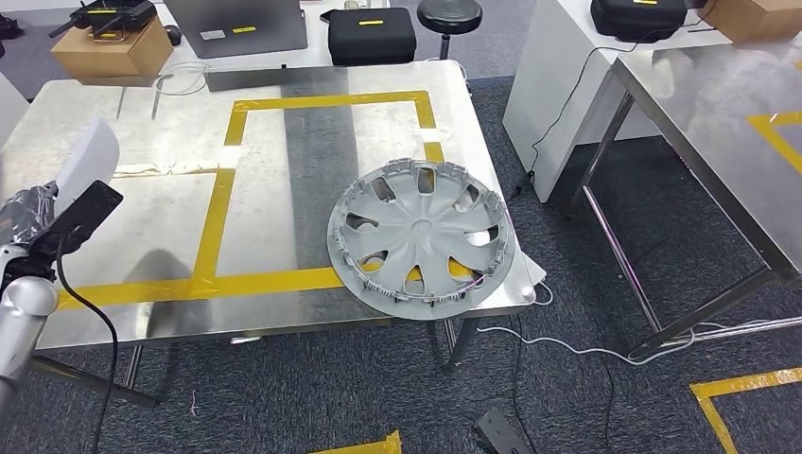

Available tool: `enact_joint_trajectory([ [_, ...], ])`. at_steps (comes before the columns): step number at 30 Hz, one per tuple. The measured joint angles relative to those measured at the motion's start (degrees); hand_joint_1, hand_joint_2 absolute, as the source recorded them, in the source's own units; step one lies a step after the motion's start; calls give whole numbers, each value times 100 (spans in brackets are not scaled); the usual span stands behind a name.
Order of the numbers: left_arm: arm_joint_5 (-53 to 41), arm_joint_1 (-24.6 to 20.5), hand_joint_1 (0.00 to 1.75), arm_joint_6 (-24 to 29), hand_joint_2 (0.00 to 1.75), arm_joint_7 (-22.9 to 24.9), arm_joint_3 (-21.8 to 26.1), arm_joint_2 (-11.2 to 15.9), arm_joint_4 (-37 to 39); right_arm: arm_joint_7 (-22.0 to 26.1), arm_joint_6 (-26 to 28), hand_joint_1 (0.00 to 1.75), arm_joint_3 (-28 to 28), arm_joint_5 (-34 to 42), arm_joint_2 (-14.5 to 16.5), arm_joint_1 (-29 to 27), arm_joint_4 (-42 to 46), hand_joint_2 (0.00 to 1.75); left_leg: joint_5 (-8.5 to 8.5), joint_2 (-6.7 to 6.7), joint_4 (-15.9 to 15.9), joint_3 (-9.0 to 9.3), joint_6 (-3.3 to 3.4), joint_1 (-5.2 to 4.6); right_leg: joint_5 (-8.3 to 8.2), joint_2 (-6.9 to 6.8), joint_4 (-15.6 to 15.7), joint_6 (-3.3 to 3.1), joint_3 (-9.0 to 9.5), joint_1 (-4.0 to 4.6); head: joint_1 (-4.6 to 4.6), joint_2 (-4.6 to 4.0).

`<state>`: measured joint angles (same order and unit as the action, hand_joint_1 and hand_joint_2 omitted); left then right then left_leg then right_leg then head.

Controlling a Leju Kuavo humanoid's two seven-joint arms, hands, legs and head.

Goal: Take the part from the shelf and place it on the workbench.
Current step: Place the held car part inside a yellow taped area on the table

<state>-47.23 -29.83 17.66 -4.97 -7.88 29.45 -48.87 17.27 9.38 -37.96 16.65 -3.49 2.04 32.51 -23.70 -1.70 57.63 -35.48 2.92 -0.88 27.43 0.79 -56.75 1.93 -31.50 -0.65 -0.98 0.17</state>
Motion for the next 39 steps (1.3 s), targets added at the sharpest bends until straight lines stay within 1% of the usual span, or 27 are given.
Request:
enact_joint_trajectory([
  [4,56,63,175,-14,175,-52,6,2,142,5,-20,0,-1,-13,32,34,-62,175,0,1,0,0,0,0,0,0,0,0,1,0,1,0],
  [8,265,219,175,-191,175,-240,33,-20,164,42,-70,0,-1,-11,44,49,-115,175,0,0,0,0,0,0,0,0,0,0,-1,-1,0,0],
  [12,519,341,175,-333,175,-649,40,-31,156,60,-96,0,-1,8,37,51,-140,175,0,0,0,-1,0,0,0,0,0,0,-2,-1,0,0],
  [18,968,410,175,-521,175,-1268,39,-39,16,129,-101,0,-1,60,20,52,-170,175,0,-1,0,0,0,0,0,0,0,0,-6,-1,0,0],
  [20,1115,412,175,-601,175,-1395,39,-51,-59,142,-101,0,-1,79,10,52,-174,175,0,-1,0,0,0,0,0,0,0,0,-6,-1,0,0],
  [25,1215,410,175,-653,175,-1451,39,-68,-165,149,-101,0,-1,95,-7,51,-186,175,0,9,0,-1,0,0,-10,2,0,-17,-7,0,0,0],
  [29,1230,410,175,-662,175,-1457,39,-69,-199,154,-101,0,-1,99,-14,51,-191,175,0,11,0,-1,0,0,-10,3,0,-17,-8,0,1,0],
  [36,1529,409,175,-850,175,-1591,41,-79,-240,194,-101,0,-1,138,-16,51,-200,175,0,11,0,-1,0,1,-10,3,0,-17,-7,0,1,0],
  [39,1553,404,44,-865,175,-1611,41,-79,-251,200,-99,0,-1,143,-16,51,-204,44,1,11,0,-1,0,0,-10,3,0,-17,-6,0,0,0],
])
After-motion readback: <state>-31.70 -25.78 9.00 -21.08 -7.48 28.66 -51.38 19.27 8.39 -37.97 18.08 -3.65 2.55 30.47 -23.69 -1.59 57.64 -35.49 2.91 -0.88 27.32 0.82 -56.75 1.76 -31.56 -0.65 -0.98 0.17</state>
